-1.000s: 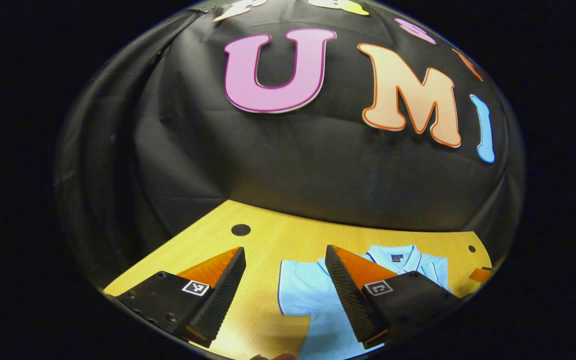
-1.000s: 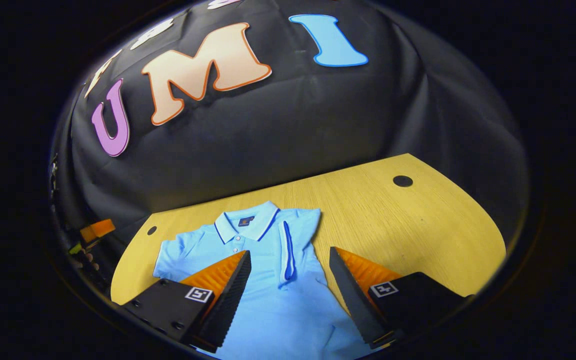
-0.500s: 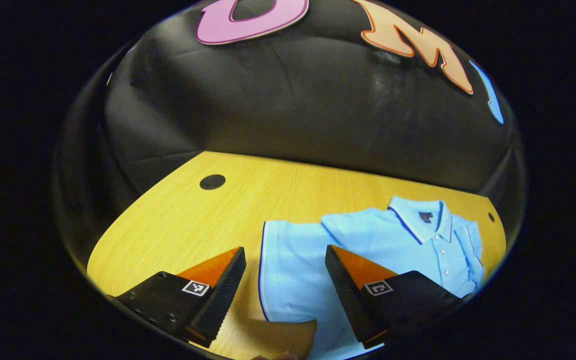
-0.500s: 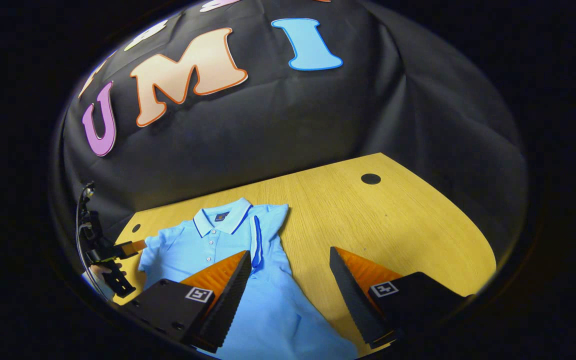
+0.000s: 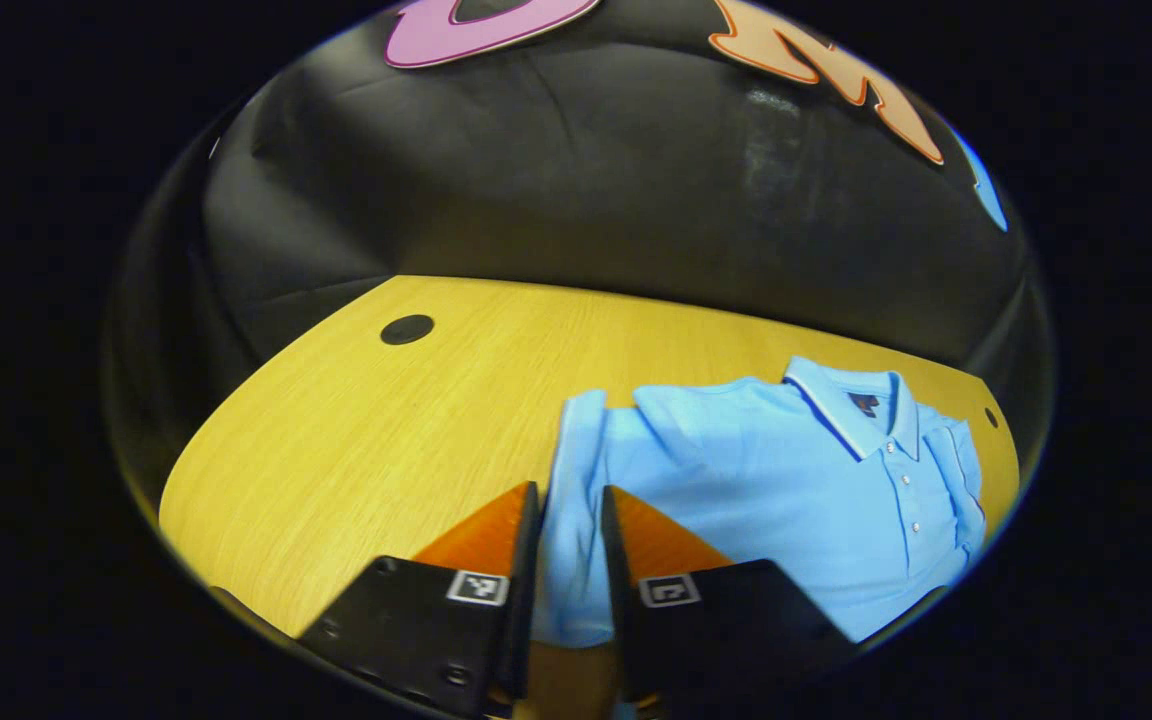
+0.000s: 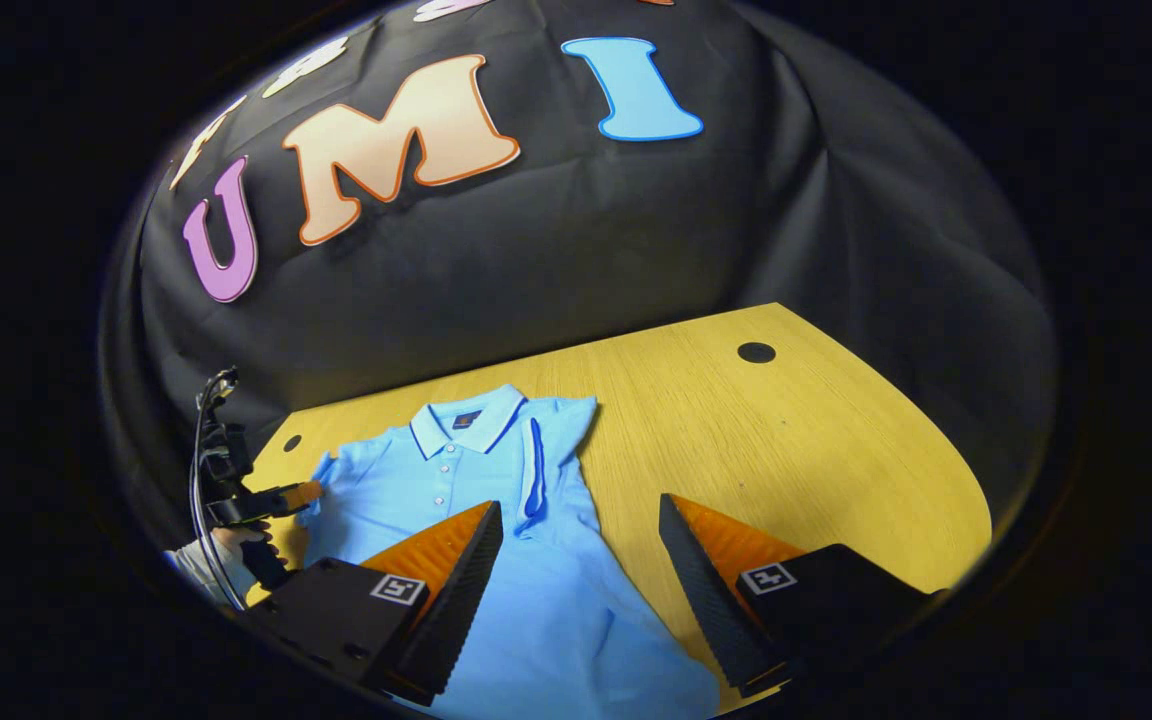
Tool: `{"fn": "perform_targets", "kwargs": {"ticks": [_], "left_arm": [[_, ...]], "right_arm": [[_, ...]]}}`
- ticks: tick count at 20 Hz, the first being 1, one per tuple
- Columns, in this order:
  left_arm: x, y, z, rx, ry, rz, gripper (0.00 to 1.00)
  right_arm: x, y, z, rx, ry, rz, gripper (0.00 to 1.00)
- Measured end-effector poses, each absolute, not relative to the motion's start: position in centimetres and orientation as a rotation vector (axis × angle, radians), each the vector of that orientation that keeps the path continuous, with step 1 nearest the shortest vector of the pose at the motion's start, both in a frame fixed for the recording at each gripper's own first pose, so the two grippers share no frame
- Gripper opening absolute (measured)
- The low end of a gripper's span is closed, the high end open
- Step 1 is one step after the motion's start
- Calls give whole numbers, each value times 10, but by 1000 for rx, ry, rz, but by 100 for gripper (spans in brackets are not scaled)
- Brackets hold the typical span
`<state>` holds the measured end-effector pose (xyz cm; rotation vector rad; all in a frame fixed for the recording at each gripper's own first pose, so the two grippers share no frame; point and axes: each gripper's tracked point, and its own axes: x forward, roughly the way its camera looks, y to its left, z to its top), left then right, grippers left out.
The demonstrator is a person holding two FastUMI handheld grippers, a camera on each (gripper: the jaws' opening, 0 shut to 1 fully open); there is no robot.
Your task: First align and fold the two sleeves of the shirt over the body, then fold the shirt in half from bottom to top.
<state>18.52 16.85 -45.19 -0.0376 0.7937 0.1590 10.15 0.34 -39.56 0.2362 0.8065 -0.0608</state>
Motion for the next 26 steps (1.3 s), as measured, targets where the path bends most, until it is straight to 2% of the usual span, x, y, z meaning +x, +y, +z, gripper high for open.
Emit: {"fn": "perform_targets", "kwargs": {"ticks": [1, 3, 6, 7, 9, 14, 20, 21, 25, 26], "left_arm": [[187, 168, -451, -39, 785, 171, 5], [189, 167, -448, -21, 778, 199, 0], [198, 142, -432, -30, 743, 177, 0], [203, 128, -425, -31, 731, 147, 0], [211, 93, -415, -27, 715, 83, 0], [212, 14, -423, -24, 753, -39, 0], [203, -20, -442, 7, 781, -63, 0], [201, -26, -439, -15, 782, -82, 14], [185, -11, -407, -24, 744, -79, 93], [179, -8, -398, -27, 727, -82, 94]], "right_arm": [[99, 4, -396, 239, 810, -54, 98], [95, 1, -393, 239, 812, -46, 98], [90, -9, -387, 229, 804, -47, 98], [88, -13, -383, 229, 798, -48, 100], [86, -20, -375, 232, 786, -50, 98], [74, -35, -369, 225, 783, -61, 98], [59, -44, -369, 210, 792, -67, 98], [59, -45, -368, 206, 791, -69, 98], [62, -39, -356, 216, 746, -79, 98], [65, -38, -348, 207, 707, -77, 98]]}}
